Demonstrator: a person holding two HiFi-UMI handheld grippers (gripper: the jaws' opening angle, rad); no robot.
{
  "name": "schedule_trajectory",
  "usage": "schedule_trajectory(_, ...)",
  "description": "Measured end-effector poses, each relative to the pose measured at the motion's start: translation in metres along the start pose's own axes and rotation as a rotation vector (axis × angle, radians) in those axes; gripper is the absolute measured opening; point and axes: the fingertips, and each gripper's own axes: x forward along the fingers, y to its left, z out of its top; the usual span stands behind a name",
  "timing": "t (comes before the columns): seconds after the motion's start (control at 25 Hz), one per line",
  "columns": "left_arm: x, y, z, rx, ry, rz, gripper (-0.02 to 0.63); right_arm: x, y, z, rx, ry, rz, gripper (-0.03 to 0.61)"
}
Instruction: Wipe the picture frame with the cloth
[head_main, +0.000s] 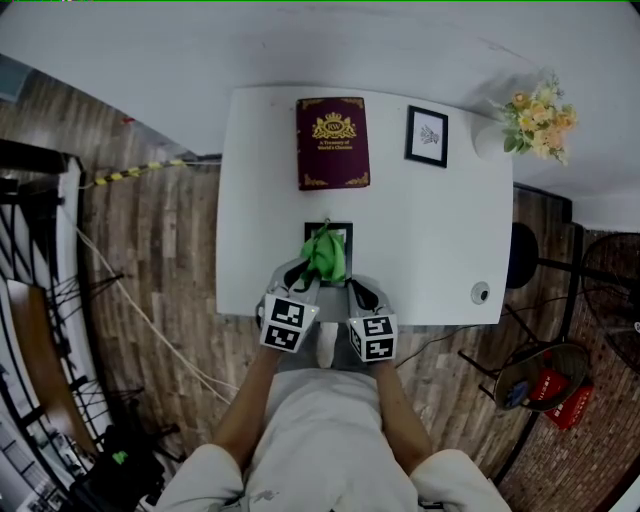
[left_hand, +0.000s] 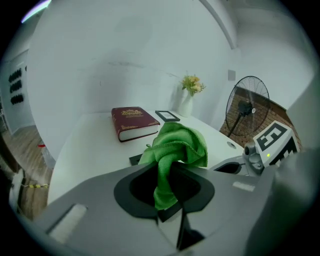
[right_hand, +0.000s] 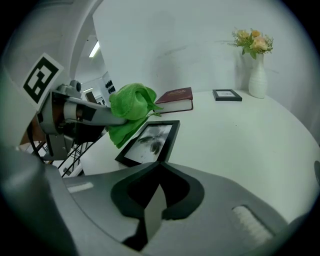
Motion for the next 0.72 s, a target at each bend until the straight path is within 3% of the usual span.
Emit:
schedule_trajectory(0.36, 0.029, -0.057, -0.011, 0.064, 0.014, -0.138, 0.081, -0.001, 0.001, 0.001, 0.012, -0.016, 0.017, 0.003)
schedule_trajectory(0.72, 0.049, -0.063, -0.032, 0.096, 0.087, -0.144, 0.081, -0.001, 0.000, 0.001, 0.011, -0.018, 0.015, 0.003)
